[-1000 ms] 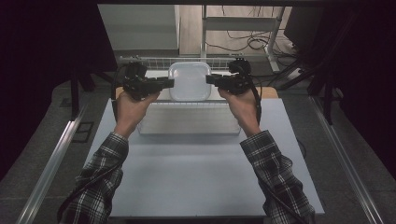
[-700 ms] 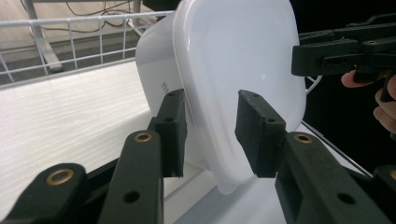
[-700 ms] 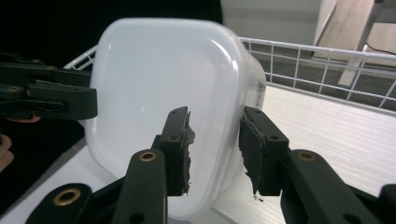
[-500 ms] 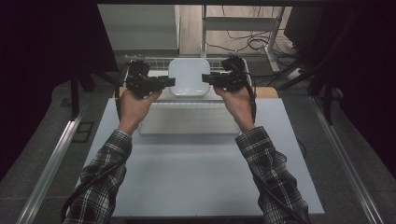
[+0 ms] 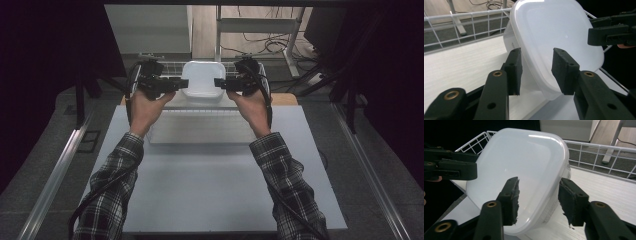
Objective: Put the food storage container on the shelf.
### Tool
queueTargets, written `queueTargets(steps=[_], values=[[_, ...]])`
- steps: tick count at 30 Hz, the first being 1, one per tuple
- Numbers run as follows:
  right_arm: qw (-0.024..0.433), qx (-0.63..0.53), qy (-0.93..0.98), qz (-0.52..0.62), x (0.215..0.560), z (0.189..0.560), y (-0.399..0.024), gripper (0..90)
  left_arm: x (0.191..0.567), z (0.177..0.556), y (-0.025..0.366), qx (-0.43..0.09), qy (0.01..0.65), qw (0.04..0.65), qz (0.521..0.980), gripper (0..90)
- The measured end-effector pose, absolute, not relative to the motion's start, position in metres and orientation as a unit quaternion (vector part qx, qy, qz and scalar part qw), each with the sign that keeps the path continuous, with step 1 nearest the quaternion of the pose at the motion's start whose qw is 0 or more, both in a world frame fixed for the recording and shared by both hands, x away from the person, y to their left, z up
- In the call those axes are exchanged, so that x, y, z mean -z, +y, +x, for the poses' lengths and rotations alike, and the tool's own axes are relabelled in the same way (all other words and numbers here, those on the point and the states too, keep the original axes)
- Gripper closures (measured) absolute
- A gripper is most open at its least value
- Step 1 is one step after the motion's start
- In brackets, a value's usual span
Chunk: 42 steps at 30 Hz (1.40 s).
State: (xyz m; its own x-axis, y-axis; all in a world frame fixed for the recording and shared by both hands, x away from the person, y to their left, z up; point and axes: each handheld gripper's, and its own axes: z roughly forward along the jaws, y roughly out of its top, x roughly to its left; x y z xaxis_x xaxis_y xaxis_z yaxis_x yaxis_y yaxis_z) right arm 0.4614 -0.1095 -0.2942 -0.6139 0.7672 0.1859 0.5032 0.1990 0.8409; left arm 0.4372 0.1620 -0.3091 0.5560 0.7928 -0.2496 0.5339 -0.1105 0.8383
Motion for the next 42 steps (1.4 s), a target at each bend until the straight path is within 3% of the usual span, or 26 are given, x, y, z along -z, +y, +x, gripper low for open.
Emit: queueTargets(steps=[10, 16, 20, 21, 28, 42], values=[[0.193, -0.463, 0.758, 0.417, 0.296, 0.470, -0.102, 50.7, 0.310, 0.448, 0.156, -0.152, 0.462, 0.488, 0.725, 58.7], [0.212, -0.457, 0.755, 0.421, 0.296, 0.475, -0.097, 51.2, 0.313, 0.447, 0.156, -0.169, 0.466, 0.492, 0.716, 48.8], [0.215, -0.455, 0.758, 0.414, 0.296, 0.474, -0.097, 44.2, 0.315, 0.446, 0.158, -0.171, 0.457, 0.497, 0.718, 34.0], [0.201, -0.460, 0.764, 0.406, 0.297, 0.473, -0.098, 35.1, 0.316, 0.444, 0.161, -0.166, 0.444, 0.508, 0.719, 29.8], [0.203, -0.466, 0.778, 0.369, 0.302, 0.465, -0.100, 5.9, 0.317, 0.436, 0.164, -0.145, 0.413, 0.519, 0.734, 9.8], [0.186, -0.475, 0.793, 0.332, 0.318, 0.441, -0.111, 1.1, 0.332, 0.415, 0.155, -0.148, 0.353, 0.518, 0.765, 4.1]])
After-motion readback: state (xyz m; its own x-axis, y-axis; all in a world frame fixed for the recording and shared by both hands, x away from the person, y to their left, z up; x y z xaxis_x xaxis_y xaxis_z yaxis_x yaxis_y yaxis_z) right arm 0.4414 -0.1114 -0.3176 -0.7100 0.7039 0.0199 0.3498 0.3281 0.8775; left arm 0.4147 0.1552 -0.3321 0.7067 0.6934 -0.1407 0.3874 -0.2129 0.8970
